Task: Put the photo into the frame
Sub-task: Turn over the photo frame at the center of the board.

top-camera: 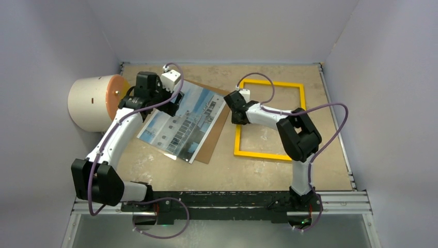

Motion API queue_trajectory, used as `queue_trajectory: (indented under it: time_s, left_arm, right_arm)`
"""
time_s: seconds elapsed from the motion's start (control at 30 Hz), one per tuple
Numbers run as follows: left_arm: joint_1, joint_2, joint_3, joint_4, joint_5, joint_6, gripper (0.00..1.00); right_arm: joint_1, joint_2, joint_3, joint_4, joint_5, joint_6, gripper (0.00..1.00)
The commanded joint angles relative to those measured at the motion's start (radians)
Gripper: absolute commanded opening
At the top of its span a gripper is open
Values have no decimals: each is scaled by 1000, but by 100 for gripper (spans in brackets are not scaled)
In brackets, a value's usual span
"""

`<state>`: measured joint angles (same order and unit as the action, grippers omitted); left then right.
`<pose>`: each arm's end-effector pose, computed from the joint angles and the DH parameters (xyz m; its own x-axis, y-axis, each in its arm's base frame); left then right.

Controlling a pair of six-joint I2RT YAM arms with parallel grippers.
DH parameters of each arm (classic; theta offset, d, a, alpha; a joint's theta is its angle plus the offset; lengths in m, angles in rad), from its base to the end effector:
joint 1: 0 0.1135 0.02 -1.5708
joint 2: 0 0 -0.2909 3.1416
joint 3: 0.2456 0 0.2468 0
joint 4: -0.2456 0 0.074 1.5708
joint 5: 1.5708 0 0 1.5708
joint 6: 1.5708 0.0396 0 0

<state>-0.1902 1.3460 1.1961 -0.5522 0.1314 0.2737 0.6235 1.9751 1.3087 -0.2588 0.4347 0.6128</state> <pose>0.2811 -0.0594 0.3475 -0.5334 0.3756 -0.7579 0.4464 0.8860 0.1249 0.3555 0.2351 0.1923 -0.7167 0.1271 -0.6857 0.1080 0.9916 0.0709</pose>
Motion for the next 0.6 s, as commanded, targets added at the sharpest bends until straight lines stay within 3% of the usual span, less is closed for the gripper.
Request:
queue_trajectory:
  time_s: [0.0,0.33,0.57]
  left_arm:
    - [9,-17,10,-24,-5,15,100]
    - [9,-29,35,-41,47,-13,100]
    - [9,-50,59,-62,53,-31,100]
  right_arm:
    - [-5,-139,70,-93,-19,6,0]
    - [-5,-472,206,-159,-375,158,0]
    - [-5,-567,245,1,-620,333,0]
